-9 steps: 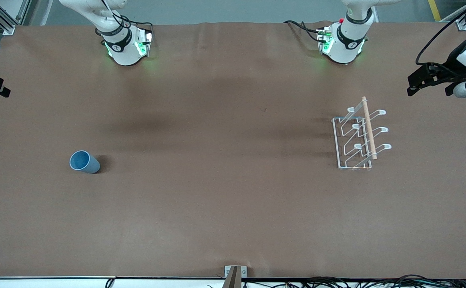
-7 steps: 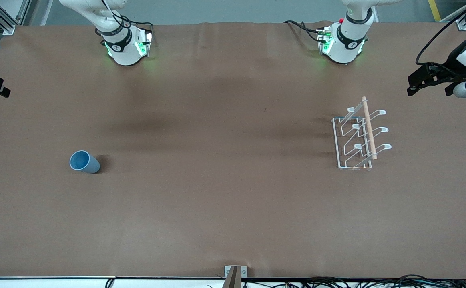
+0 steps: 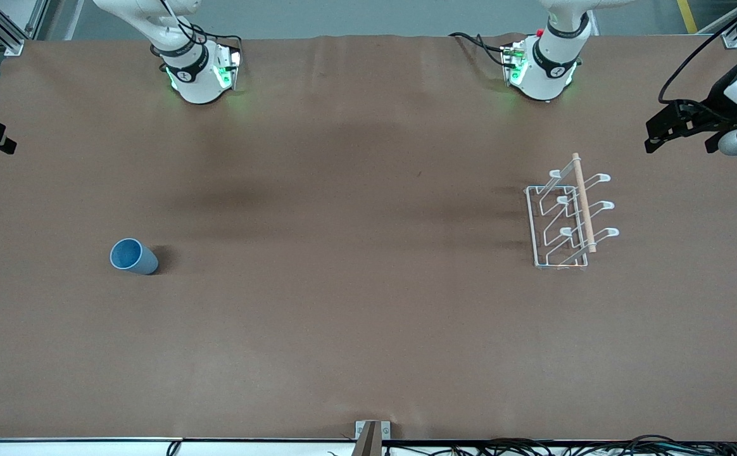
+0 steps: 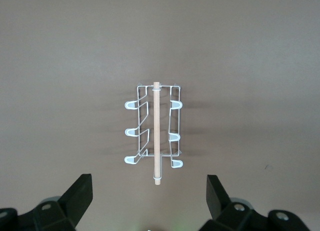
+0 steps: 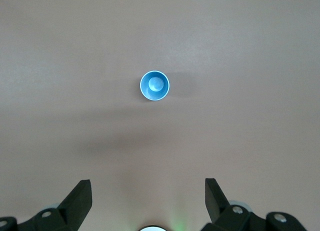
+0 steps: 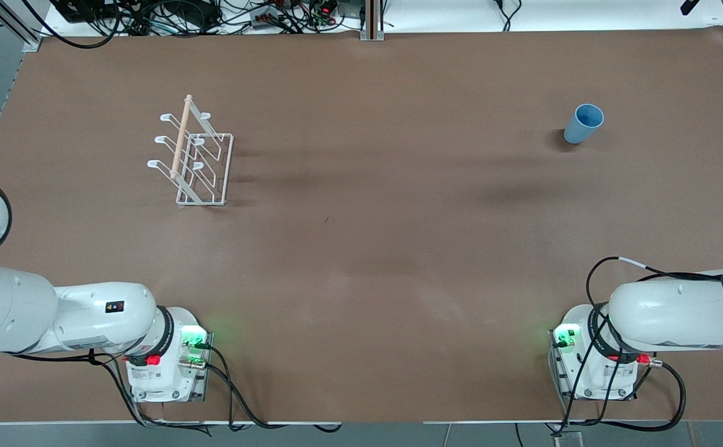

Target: Hang cup on cup holder

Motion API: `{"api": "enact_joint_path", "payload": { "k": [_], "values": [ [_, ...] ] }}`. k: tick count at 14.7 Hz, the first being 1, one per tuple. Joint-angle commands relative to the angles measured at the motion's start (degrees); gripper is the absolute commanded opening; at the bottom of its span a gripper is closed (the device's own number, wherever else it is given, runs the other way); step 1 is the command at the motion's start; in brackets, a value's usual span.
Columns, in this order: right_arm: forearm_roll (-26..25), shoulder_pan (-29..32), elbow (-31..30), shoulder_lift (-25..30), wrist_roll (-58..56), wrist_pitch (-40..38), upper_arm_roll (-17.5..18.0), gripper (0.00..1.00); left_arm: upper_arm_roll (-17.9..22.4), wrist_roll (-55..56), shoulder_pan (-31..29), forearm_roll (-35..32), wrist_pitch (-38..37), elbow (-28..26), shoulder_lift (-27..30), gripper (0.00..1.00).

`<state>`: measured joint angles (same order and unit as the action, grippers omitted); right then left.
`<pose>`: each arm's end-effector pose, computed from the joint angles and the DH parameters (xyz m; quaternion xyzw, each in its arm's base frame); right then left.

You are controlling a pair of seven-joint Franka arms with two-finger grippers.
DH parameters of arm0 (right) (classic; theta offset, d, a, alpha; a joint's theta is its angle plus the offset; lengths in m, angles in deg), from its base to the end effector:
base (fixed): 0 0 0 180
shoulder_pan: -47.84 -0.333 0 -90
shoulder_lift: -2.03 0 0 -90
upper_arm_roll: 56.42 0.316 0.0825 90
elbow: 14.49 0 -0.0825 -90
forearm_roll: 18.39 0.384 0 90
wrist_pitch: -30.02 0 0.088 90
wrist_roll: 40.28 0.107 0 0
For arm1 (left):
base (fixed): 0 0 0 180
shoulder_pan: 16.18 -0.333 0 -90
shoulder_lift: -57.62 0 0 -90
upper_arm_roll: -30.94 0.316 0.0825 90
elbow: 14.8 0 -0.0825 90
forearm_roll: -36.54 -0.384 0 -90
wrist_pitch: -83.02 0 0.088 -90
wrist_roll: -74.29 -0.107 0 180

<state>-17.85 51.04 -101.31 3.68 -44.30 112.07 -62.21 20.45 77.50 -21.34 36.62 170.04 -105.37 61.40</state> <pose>0.5247 -0.0828 0.6541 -0.9987 0.0428 0.0264 0.0092 0.5264 -0.0529 0.6504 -0.9998 0.0184 -0.0018 0.0052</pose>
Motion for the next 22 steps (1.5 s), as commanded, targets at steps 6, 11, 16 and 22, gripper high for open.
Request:
{"api": "enact_joint_path", "payload": {
  "k": [6, 11, 16, 22],
  "values": [
    [-0.1, 0.7, 0.5, -1.0, -0.5, 0.0, -0.2, 1.0, -0.4, -4.6, -0.3, 0.0, -0.8, 1.5, -0.6, 1.0],
    [-0.1, 1.5, -5.0, -6.9, -3.0, 13.1, -0.2, 1.0, -0.4, -4.6, -0.4, 0.3, -2.2, 1.7, -0.5, 1.0],
    [-0.1, 2.0, -14.1, -14.3, -5.7, 28.0, -0.2, 1.0, -0.3, -4.6, -0.4, 0.4, -3.1, 2.2, -0.5, 1.0],
    [-0.1, 1.9, -29.3, -19.3, -7.2, 53.1, 0.1, 1.0, -0.3, -4.7, -0.4, 0.4, -3.1, 2.3, -0.7, 1.0]
  ]
}}
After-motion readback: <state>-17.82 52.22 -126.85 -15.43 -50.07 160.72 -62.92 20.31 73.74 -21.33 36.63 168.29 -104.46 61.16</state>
